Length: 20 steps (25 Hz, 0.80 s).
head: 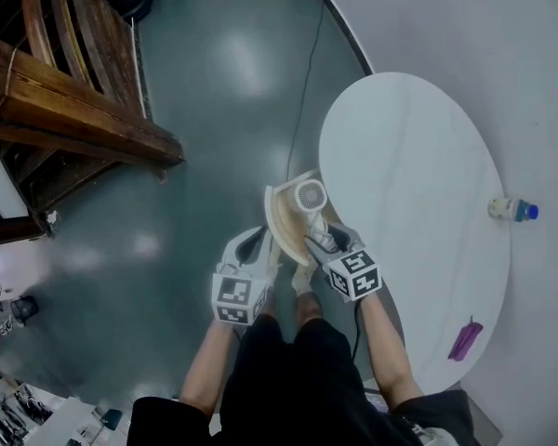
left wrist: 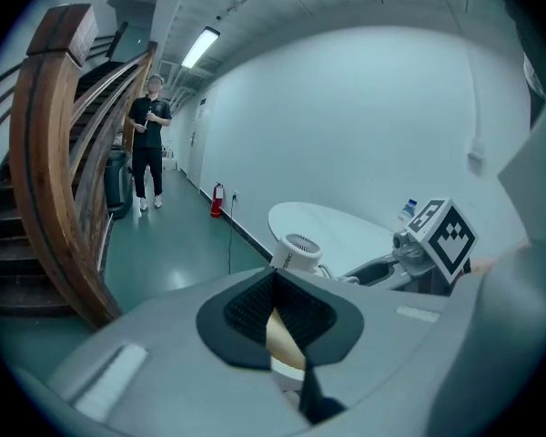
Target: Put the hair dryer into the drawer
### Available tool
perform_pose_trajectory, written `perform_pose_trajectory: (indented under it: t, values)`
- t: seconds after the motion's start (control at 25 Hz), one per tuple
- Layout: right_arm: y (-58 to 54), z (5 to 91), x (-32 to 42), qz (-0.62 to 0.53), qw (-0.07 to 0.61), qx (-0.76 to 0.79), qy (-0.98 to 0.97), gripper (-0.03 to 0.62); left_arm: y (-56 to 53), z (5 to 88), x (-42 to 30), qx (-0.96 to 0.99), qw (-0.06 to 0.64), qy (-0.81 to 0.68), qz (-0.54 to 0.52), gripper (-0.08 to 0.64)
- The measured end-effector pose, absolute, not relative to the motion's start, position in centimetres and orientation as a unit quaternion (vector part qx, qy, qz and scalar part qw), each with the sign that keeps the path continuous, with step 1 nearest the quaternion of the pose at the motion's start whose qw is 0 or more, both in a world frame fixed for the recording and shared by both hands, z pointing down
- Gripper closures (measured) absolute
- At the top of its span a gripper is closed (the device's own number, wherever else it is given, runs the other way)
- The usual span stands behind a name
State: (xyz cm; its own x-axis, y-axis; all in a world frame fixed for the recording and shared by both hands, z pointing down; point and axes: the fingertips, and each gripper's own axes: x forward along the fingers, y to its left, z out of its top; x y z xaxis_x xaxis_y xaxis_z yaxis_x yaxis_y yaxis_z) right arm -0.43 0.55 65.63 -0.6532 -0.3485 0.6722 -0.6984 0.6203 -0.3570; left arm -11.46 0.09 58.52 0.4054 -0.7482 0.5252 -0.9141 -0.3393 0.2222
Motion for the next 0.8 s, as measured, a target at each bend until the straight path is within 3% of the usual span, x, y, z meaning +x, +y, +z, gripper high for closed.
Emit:
perform_pose_trajectory:
  t: [0.8]
  values:
    - [1.5, 79.5, -0.9, 0.336, 0.391, 0.264, -0.815, 0.359, 0.9, 66.6, -12.3, 0.781, 0.295, -0.520, 0.180, 0.552]
